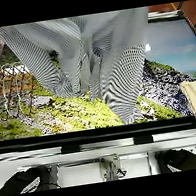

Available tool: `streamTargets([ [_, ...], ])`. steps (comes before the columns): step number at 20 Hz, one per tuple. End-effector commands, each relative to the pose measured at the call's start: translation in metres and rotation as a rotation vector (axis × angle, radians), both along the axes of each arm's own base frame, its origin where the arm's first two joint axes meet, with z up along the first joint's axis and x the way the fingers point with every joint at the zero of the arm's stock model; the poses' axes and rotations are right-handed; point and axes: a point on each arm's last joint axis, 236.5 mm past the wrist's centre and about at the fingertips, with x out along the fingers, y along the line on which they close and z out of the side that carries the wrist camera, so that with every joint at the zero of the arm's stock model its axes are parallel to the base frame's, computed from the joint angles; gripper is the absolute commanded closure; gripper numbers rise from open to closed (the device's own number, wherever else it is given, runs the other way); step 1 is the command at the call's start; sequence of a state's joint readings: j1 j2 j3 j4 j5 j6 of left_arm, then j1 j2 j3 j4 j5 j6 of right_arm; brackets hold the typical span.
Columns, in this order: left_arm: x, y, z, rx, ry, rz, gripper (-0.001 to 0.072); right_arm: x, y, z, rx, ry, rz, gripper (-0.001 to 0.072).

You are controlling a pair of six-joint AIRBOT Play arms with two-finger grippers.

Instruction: Fold the shirts.

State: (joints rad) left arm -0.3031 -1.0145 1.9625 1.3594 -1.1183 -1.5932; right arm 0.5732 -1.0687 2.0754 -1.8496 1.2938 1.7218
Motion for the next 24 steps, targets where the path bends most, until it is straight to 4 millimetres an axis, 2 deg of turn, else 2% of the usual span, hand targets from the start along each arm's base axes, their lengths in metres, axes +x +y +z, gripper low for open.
streamTargets([
  [1, 0.006, -0.002, -0.129, 0.161, 0.397, -0.012, 0.0653, -0.012, 0.011, -0.105, -0.032, 0.388, -0.017, 0.0639],
  [3, 0.016, -0.005, -0.207, 0.217, 0.580, -0.015, 0.0653, -0.011, 0.035, -0.198, -0.136, 0.664, 0.014, 0.0639],
  [4, 0.015, -0.005, -0.243, 0.242, 0.663, -0.017, 0.0653, -0.015, 0.043, -0.242, -0.189, 0.792, 0.031, 0.0639],
  [5, 0.011, -0.005, -0.276, 0.265, 0.741, -0.023, 0.0653, -0.018, 0.050, -0.278, -0.229, 0.887, 0.047, 0.0639],
  [7, -0.002, -0.005, -0.324, 0.295, 0.855, -0.034, 0.0653, -0.020, 0.064, -0.319, -0.261, 0.999, 0.080, 0.0639],
  [10, -0.012, -0.004, -0.365, 0.308, 0.942, -0.039, 0.0652, -0.009, 0.091, -0.342, -0.218, 1.040, 0.128, 0.0639],
  [13, 0.000, -0.006, -0.376, 0.292, 0.926, -0.022, 0.0652, -0.002, 0.102, -0.357, -0.198, 1.064, 0.130, 0.0639],
  [16, 0.019, -0.010, -0.370, 0.259, 0.853, -0.005, 0.0650, 0.009, 0.109, -0.356, -0.170, 1.022, 0.131, 0.0639],
  [17, 0.023, -0.010, -0.368, 0.253, 0.838, -0.002, 0.0626, 0.011, 0.110, -0.355, -0.164, 1.012, 0.132, 0.0639],
  [19, 0.023, -0.007, -0.367, 0.256, 0.834, 0.005, 0.0485, 0.015, 0.111, -0.354, -0.158, 0.998, 0.129, 0.0639],
  [21, 0.020, 0.005, -0.363, 0.275, 0.855, 0.023, 0.0452, 0.018, 0.113, -0.352, -0.150, 0.983, 0.130, 0.0639],
  [22, 0.019, 0.017, -0.358, 0.295, 0.863, 0.034, 0.0285, 0.019, 0.113, -0.352, -0.149, 0.979, 0.129, 0.0639],
  [23, 0.018, 0.032, -0.351, 0.301, 0.879, 0.064, 0.0169, 0.019, 0.112, -0.352, -0.151, 0.978, 0.128, 0.0639],
  [24, 0.018, 0.050, -0.343, 0.317, 0.880, 0.100, 0.0149, 0.020, 0.112, -0.352, -0.152, 0.977, 0.127, 0.0639],
])
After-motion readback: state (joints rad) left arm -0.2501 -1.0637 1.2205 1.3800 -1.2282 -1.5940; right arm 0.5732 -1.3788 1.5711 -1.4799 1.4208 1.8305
